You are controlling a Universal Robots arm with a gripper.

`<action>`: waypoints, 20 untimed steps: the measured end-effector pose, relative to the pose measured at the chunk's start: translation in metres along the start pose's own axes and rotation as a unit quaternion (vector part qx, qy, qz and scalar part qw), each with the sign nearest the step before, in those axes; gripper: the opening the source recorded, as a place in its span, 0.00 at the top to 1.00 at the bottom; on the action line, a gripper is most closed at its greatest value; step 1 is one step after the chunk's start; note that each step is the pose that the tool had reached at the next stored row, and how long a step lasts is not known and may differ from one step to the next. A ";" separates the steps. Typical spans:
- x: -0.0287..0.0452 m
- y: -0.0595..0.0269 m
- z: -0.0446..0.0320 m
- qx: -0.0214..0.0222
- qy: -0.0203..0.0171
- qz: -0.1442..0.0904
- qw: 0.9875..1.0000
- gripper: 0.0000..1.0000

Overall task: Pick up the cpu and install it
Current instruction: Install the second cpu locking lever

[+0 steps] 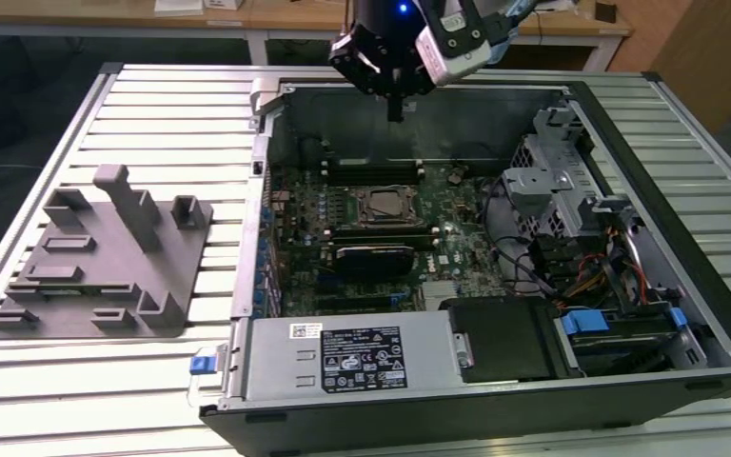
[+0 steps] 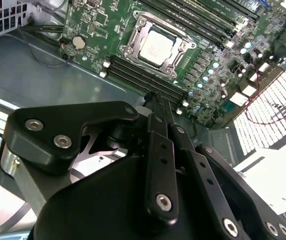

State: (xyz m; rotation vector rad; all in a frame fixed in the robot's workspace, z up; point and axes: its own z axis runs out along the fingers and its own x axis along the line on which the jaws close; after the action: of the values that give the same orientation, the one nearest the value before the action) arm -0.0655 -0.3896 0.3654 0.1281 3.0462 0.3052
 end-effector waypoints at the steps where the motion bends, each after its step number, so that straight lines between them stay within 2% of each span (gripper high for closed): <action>1: -0.0001 -0.0002 0.0010 0.000 0.000 0.002 1.000 0.89; 6: -0.0023 -0.0010 0.0062 0.001 -0.001 0.008 1.000 0.89; 13: -0.0125 -0.0015 0.0135 0.001 -0.001 0.009 1.000 0.89; 20: -0.0142 -0.0025 0.0193 0.001 -0.002 0.016 1.000 0.89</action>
State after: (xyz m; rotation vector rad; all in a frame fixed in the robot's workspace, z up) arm -0.0499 -0.3896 0.3470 0.1783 3.0438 0.3027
